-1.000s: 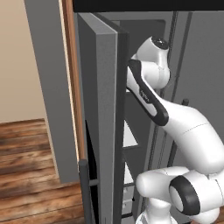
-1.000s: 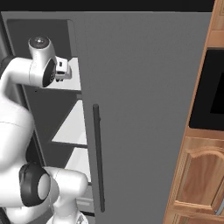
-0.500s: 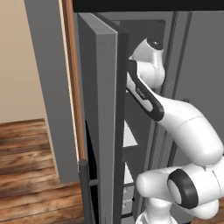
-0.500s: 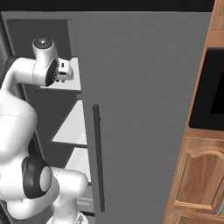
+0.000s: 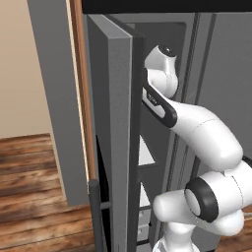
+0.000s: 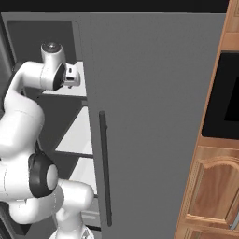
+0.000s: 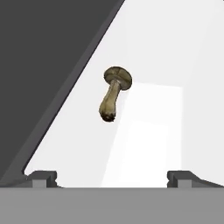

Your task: Take the bell pepper and mushroom out of the freezer and place them in the tupperware container on the counter. Then put the tupperware containing the vegetables back in the freezer.

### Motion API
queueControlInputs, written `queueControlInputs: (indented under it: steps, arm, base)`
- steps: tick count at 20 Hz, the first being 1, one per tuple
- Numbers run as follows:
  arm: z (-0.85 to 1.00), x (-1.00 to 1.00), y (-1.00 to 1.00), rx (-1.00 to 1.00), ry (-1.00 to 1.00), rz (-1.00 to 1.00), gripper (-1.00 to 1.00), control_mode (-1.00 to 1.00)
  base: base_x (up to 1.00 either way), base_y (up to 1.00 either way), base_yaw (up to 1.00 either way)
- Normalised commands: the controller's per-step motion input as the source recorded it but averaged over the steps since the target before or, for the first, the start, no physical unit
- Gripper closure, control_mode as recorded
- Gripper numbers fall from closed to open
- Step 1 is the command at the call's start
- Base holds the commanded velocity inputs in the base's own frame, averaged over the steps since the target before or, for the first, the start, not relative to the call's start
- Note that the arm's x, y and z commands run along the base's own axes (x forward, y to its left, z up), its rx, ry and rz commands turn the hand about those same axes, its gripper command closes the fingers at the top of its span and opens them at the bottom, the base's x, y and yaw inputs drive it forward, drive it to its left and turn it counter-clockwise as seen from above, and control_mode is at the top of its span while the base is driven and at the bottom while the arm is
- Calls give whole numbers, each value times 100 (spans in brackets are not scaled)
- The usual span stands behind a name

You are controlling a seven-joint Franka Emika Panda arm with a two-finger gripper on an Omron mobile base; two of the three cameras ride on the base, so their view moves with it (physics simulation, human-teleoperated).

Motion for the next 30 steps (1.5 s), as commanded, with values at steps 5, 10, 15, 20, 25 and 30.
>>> queueControlInputs:
  steps: [5, 10, 15, 20, 25, 30]
  arm:
    - [-1, 30, 8, 2, 3, 0, -100, -100]
    - [-3, 28, 11, 1, 3, 0, -100, -100]
    - [-6, 25, 9, 0, 2, 0, -100, -100]
    - [-14, 21, 9, 0, 0, 0, -100, -100]
    - [-22, 15, 9, 0, 0, 0, -100, -100]
    - [-19, 19, 7, 0, 0, 0, -100, -100]
  base:
    - [0, 0, 0]
    - [0, 0, 0]
    - [0, 0, 0]
    - [0, 0, 0]
    - [0, 0, 0]
    - [0, 0, 0]
